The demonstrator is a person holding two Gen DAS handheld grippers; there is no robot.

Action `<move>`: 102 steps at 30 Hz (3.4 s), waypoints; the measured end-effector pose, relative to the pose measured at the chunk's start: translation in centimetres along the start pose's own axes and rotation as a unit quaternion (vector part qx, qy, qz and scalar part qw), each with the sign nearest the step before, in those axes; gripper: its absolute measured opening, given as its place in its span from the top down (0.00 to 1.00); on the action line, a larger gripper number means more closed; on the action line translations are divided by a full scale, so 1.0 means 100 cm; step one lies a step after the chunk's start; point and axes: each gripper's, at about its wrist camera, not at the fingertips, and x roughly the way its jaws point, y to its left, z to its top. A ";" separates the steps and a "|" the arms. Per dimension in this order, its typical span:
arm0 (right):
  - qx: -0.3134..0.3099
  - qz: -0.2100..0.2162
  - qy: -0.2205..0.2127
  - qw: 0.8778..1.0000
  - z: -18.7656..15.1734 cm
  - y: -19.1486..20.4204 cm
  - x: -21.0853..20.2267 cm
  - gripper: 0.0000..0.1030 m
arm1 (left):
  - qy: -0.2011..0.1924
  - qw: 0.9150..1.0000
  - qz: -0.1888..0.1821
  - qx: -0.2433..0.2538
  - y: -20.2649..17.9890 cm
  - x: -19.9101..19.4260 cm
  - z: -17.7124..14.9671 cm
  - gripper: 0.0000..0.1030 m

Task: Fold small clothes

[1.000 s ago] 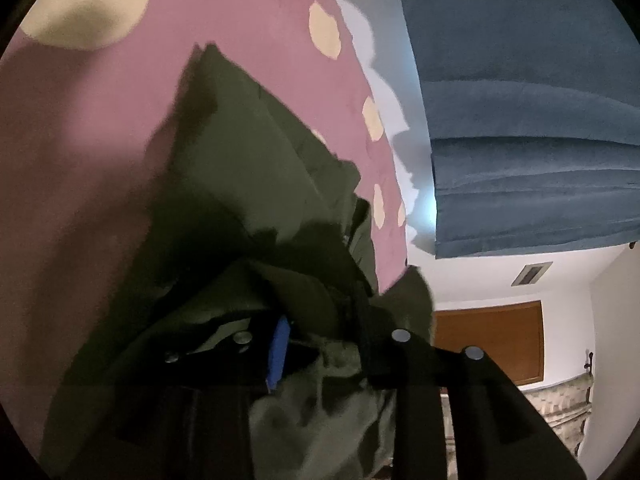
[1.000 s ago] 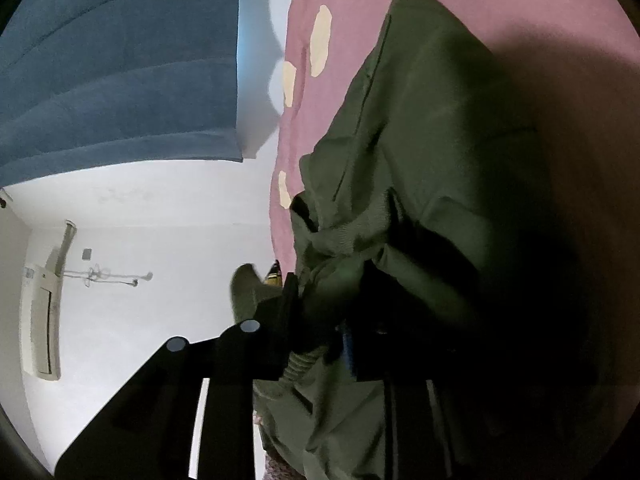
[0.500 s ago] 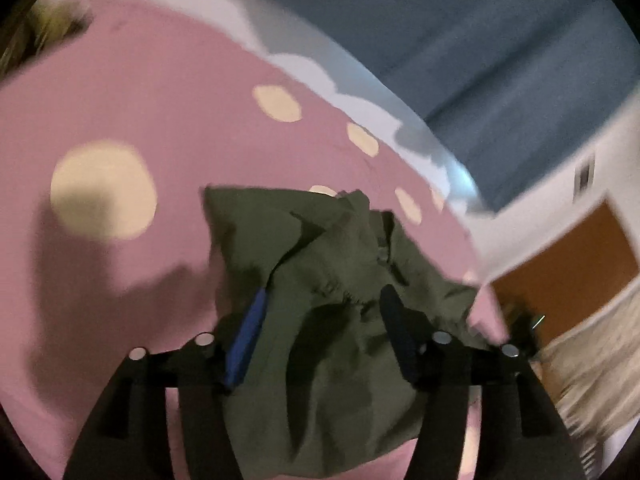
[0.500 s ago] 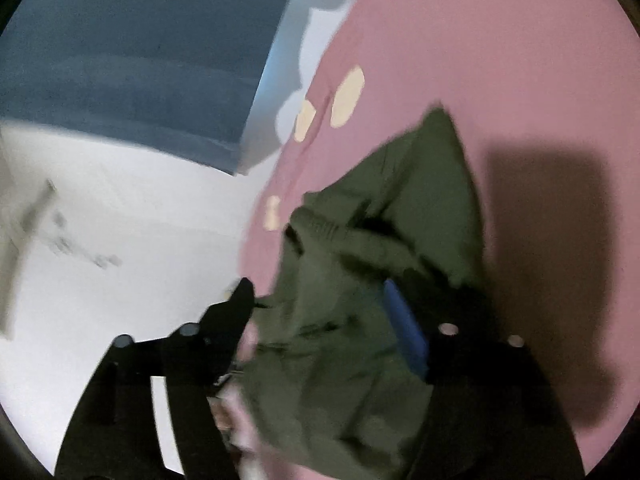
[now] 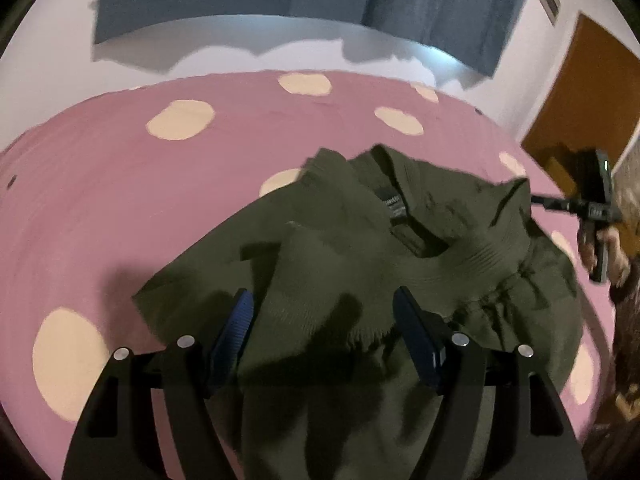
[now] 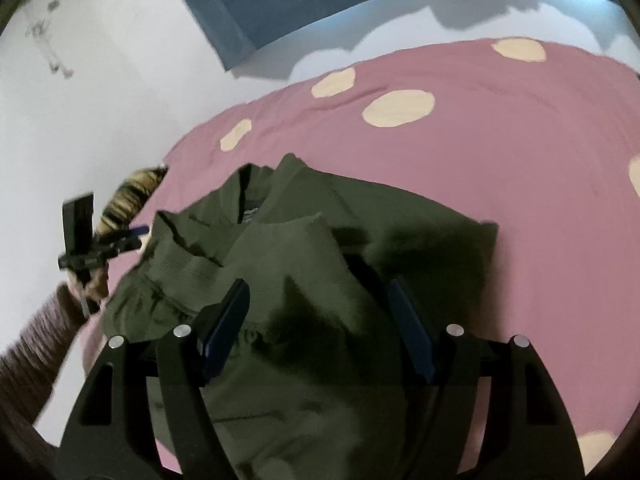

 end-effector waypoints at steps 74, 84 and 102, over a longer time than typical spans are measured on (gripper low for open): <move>0.211 -0.027 0.001 0.977 0.049 -0.062 0.084 0.81 | -0.005 0.977 0.169 -0.133 0.035 0.042 0.033 0.81; 0.204 -0.035 -0.076 0.975 0.038 -0.021 -0.005 0.68 | -0.072 0.970 0.147 -0.180 0.016 -0.053 -0.006 0.43; 0.106 0.098 -0.020 0.989 -0.044 0.147 0.020 0.48 | -0.077 0.948 0.139 -0.277 -0.006 -0.104 -0.130 0.30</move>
